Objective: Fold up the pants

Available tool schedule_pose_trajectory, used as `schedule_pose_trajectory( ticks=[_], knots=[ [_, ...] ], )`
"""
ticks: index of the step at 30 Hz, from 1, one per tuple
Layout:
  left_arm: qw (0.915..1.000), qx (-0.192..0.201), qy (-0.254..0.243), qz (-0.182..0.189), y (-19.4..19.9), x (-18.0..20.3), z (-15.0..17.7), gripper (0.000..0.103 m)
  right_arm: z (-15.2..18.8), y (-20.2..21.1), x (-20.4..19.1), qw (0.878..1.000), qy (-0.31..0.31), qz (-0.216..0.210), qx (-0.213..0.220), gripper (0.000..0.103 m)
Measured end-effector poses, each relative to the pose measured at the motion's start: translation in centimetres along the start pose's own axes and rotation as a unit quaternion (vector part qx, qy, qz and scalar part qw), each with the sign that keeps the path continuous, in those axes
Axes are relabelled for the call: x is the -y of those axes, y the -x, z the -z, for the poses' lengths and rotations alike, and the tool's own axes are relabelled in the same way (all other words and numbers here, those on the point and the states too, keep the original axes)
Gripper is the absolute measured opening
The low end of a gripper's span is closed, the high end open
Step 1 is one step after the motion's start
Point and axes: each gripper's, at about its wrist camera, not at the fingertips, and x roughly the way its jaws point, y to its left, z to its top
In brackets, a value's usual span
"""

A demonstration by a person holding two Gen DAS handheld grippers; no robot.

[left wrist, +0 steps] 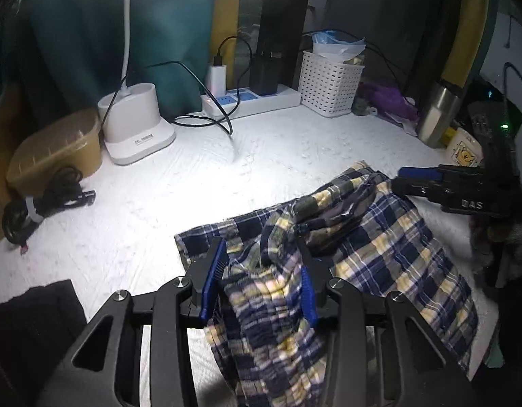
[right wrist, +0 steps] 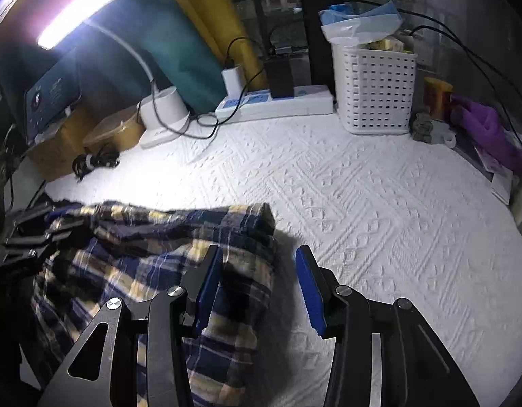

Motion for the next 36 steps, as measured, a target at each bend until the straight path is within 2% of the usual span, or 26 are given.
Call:
schedule_pose_trajectory(
  ticks=[4, 7, 8, 10, 11, 12, 19, 21, 26, 28, 30, 32, 35, 36],
  knots=[
    [0.9999, -0.014, 0.008, -0.002, -1.0, -0.5, 0.1, 0.039, 0.3, -1.0, -0.1, 1.000, 0.009, -0.003, -0.008, 0.047],
    [0.9997, -0.020, 0.011, -0.001, -1.1, -0.8, 0.4, 0.039, 0.5, -2.2, -0.2, 1.000, 0.011, -0.022, -0.011, 0.045],
    [0.9997, -0.021, 0.012, -0.001, -1.1, -0.9, 0.4, 0.039, 0.6, -2.6, -0.2, 0.999, 0.012, -0.031, -0.011, 0.033],
    [0.9997, -0.022, 0.012, 0.001, -1.1, -1.0, 0.5, 0.036, 0.6, -3.5, 0.0, 0.999, 0.001, -0.050, -0.012, 0.026],
    [0.9997, -0.022, 0.013, 0.004, -1.1, -1.0, 0.4, 0.034, 0.5, -3.6, 0.2, 0.998, -0.009, -0.058, -0.007, 0.018],
    [0.9997, -0.022, 0.013, 0.006, -1.1, -1.0, 0.3, 0.033, 0.3, -3.5, 0.4, 0.998, -0.016, -0.065, -0.003, 0.015],
    [0.9997, 0.005, 0.013, 0.020, -0.5, -0.5, -1.4, 0.030, -1.1, -2.0, 0.3, 0.998, -0.011, -0.050, 0.021, 0.012],
    [0.9992, 0.003, 0.027, 0.028, -1.0, -1.1, -1.7, 0.030, -1.3, -2.1, 0.8, 0.998, -0.018, -0.054, 0.020, 0.012],
    [0.9988, -0.022, 0.041, 0.014, -2.9, -1.8, -1.0, 0.031, -1.6, -4.8, 1.2, 0.998, -0.023, -0.052, -0.002, 0.012],
    [0.9983, -0.027, 0.052, 0.006, -3.0, -2.3, -0.9, 0.035, -1.8, -5.4, 1.2, 0.999, -0.022, -0.047, -0.003, 0.016],
    [0.9969, -0.026, 0.073, 0.011, -2.7, -3.2, -0.9, 0.037, -2.0, -5.5, 1.3, 0.999, -0.022, -0.034, -0.004, 0.032],
    [0.9962, -0.020, 0.084, -0.001, -2.1, -4.0, -0.9, 0.038, -2.0, -5.4, 1.5, 1.000, -0.023, -0.014, -0.001, 0.040],
    [0.9949, -0.009, 0.100, -0.008, -0.9, -4.9, -0.7, 0.045, -1.9, -5.2, 1.3, 1.000, -0.012, 0.024, 0.002, 0.059],
    [0.9950, -0.005, 0.099, -0.012, -0.5, -5.0, -0.6, 0.046, -1.9, -5.0, 1.3, 0.999, -0.010, 0.036, 0.006, 0.060]
  ],
)
